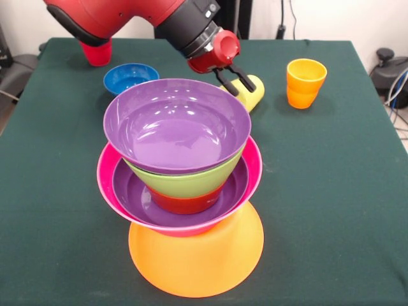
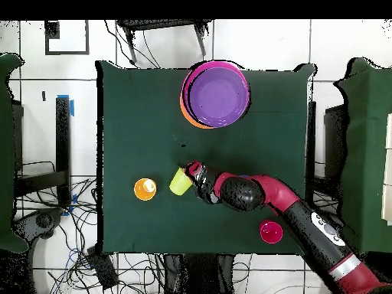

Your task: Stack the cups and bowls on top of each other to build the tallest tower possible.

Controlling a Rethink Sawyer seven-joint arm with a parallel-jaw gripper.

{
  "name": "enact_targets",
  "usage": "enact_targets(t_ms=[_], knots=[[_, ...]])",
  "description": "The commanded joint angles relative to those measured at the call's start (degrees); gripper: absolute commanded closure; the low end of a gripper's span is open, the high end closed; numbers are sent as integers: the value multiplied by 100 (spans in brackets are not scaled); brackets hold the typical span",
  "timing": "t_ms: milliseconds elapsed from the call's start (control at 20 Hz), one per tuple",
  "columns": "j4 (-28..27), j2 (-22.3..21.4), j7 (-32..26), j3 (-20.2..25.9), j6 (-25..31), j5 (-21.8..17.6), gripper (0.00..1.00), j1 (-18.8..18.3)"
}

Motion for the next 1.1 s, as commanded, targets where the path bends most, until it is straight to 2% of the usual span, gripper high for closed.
enact_targets(t_ms=[50, 350, 1100], knots=[[-135, 341, -1815, -565, 288, -565, 0, 155], [-172, 397, -1772, -607, 107, -679, 0, 157], [-284, 666, -2014, -697, 296, -736, 0, 151]])
